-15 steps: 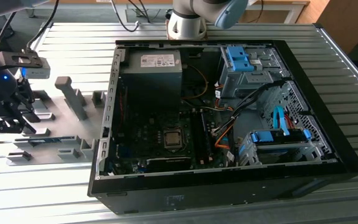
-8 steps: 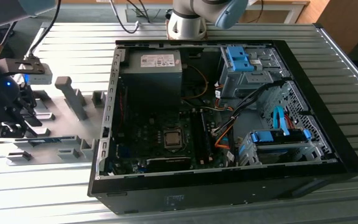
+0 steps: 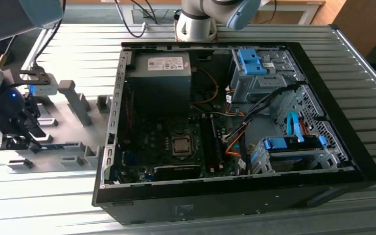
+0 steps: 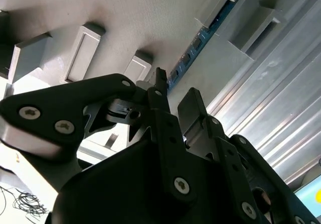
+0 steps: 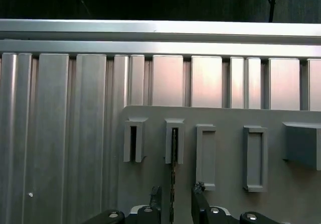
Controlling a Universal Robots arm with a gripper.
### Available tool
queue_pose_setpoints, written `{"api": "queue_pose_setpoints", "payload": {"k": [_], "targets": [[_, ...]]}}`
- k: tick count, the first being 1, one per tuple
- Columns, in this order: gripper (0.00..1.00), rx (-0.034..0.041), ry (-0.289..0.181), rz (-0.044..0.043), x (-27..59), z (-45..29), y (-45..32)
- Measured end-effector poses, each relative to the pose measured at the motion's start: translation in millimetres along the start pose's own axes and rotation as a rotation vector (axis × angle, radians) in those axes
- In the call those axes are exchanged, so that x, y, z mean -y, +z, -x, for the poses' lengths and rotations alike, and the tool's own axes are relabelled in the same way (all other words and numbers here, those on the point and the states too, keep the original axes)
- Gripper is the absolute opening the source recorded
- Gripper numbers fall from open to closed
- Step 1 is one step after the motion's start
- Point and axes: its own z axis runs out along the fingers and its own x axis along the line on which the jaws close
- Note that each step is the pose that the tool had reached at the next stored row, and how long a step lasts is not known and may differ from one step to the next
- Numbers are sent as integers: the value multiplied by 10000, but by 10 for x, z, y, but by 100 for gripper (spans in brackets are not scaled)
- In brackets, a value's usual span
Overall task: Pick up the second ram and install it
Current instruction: 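Pick up the second ram and move it above second insertion slot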
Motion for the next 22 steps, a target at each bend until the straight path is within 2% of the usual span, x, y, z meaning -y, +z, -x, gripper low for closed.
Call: {"api": "queue_pose_setpoints", "payload": {"k": [13, 17, 19, 20, 22], "targets": [[37, -10, -1, 5, 2, -5, 150], [37, -17, -1, 6, 6, -5, 166], [35, -19, -1, 7, 6, -5, 166], [29, -19, -1, 6, 7, -5, 167], [29, -16, -1, 3, 8, -5, 177]]}}
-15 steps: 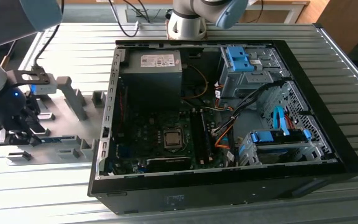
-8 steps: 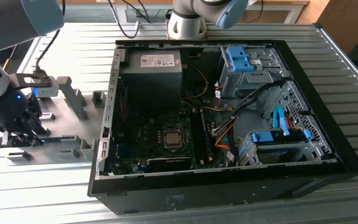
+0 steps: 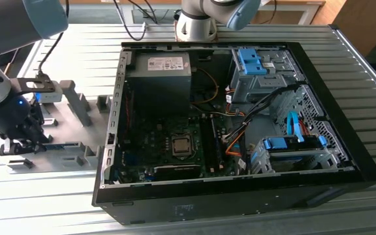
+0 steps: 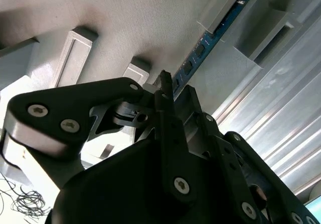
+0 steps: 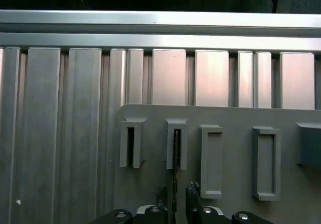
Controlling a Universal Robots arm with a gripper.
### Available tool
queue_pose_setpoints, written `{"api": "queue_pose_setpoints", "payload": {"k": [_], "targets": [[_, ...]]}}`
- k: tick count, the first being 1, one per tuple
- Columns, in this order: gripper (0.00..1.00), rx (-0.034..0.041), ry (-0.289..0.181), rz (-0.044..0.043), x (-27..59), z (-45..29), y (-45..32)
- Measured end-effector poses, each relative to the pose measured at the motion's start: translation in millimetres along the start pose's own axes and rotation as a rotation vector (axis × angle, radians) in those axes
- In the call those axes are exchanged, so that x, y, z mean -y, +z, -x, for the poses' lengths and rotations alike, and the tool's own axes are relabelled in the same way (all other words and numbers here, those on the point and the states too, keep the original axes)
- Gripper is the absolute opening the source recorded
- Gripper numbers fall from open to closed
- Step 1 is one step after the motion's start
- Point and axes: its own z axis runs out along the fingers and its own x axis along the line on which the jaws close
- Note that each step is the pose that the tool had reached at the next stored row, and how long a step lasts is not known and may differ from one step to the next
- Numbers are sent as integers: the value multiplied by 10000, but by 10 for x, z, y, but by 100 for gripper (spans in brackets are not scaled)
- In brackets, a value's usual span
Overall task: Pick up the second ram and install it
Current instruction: 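Pick up the second ram and move it above second insertion slot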
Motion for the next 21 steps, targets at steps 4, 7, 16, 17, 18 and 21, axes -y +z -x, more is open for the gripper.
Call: {"api": "queue_pose_setpoints", "payload": {"k": [4, 7, 16, 17, 18, 21], "targets": [[29, -1, 0, 1, 16, 0, 12], [29, -2, 1, 3, 20, 0, 27], [29, 0, 0, 0, 34, -1, 55], [29, 0, 0, 0, 37, -1, 56], [29, -1, 0, 1, 38, -1, 57], [29, -3, 1, 3, 39, -1, 56]]}}
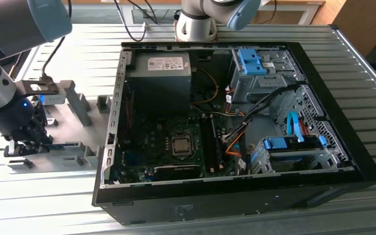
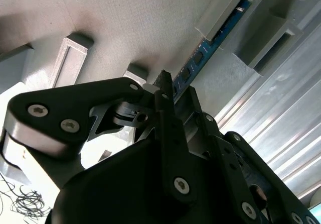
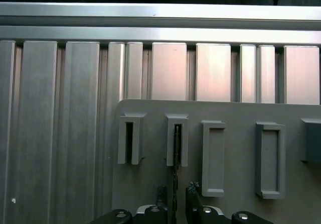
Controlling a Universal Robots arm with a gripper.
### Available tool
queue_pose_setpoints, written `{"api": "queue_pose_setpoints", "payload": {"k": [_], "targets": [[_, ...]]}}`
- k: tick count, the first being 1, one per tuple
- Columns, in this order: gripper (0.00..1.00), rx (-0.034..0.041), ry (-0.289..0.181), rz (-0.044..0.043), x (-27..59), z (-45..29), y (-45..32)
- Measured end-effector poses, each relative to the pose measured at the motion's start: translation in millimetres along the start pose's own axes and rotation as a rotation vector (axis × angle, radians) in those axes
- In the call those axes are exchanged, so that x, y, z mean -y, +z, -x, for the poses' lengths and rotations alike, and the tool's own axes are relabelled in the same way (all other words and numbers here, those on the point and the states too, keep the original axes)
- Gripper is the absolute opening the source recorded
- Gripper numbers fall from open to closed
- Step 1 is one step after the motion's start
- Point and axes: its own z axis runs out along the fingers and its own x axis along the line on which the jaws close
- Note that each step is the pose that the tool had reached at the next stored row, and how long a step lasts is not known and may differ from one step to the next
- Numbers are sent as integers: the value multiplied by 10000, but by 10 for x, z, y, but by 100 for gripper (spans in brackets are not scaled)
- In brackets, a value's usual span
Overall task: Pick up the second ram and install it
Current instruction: 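Pick up the second ram and move it above second insertion slot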
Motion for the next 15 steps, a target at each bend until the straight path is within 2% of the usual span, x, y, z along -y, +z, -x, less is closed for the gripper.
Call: {"api": "queue_pose_setpoints", "payload": {"k": [4, 5, 8, 9, 15], "targets": [[27, 0, -1, 0, 1, 0, 1], [20, 0, 0, 0, 1, 0, 1], [19, 0, -1, -1, 1, 0, 2], [14, 0, 0, 0, 1, 0, 2], [14, 0, -1, 0, 1, 0, 2]]}}
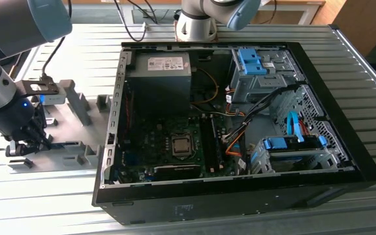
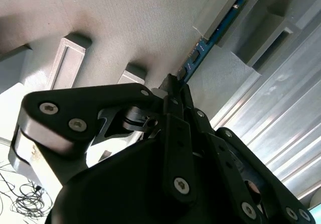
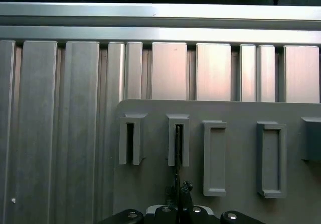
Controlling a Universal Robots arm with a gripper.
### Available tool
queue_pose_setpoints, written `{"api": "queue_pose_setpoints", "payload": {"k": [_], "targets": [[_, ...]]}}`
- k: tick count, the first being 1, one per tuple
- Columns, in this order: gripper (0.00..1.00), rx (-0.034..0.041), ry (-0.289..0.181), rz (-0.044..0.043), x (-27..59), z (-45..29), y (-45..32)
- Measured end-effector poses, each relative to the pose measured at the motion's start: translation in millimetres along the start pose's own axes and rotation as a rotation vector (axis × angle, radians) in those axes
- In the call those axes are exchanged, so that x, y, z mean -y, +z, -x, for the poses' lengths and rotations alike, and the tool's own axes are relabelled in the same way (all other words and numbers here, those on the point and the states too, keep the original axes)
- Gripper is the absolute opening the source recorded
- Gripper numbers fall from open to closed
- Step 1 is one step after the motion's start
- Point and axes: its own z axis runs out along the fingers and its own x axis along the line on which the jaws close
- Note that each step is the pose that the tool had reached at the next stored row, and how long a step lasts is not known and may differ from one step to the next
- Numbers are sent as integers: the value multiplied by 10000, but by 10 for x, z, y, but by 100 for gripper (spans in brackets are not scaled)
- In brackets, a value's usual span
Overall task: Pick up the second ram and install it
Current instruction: 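Pick up the second ram and move it above second insertion slot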
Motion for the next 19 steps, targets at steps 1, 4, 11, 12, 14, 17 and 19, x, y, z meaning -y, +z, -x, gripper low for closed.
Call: {"api": "queue_pose_setpoints", "payload": {"k": [1, 4, 11, 12, 14, 17, 19], "targets": [[14, 0, 0, 0, 0, 0, 0], [14, 0, 0, 0, 0, 0, 0], [14, 0, 0, 0, -1, 0, -86], [14, 0, 0, 0, -1, 1, -102], [14, 0, 0, 0, -1, 1, -130], [14, 2, 0, -3, 0, 1, -139], [14, -1, 0, 0, -1, 1, -141]]}}
